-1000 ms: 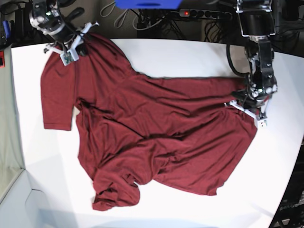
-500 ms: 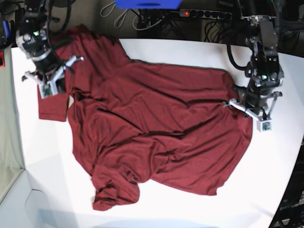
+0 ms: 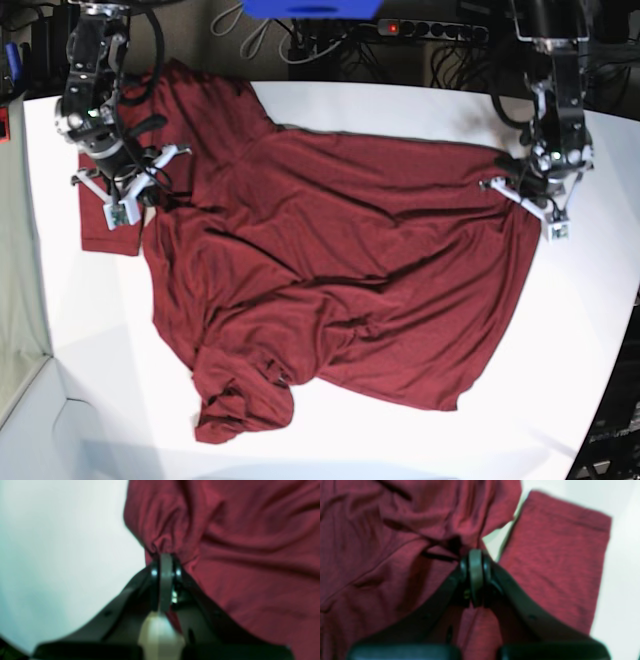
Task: Layout the t-shirt on the table in an organized manner, then fold the t-shirt properly
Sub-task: 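Grasp the shoulder edges with both grippers and pull them apart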
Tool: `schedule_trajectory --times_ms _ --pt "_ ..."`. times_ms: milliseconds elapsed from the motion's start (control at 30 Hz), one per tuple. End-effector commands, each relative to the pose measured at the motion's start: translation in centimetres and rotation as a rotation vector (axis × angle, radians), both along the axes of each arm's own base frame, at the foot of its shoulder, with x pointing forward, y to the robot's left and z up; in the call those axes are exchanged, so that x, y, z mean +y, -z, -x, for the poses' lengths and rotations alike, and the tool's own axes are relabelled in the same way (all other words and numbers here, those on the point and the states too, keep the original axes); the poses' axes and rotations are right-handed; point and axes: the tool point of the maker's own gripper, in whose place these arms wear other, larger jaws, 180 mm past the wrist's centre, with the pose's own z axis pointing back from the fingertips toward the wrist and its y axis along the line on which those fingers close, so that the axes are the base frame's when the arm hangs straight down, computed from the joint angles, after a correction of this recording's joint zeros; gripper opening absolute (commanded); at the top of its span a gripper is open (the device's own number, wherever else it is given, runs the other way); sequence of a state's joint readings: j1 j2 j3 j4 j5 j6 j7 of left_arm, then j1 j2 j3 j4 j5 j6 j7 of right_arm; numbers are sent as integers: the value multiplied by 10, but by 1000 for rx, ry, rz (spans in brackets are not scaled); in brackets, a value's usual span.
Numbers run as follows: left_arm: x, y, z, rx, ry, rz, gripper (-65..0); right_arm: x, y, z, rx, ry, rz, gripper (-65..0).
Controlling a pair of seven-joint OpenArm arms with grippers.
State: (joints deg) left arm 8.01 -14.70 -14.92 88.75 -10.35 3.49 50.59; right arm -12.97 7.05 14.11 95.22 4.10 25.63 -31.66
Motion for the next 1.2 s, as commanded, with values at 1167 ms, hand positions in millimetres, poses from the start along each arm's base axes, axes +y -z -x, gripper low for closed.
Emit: schedule_trajectory --times_ms 1167 --pt "7 16 43 97 16 -23 -650 -62 -41 106 40 125 169 -650"
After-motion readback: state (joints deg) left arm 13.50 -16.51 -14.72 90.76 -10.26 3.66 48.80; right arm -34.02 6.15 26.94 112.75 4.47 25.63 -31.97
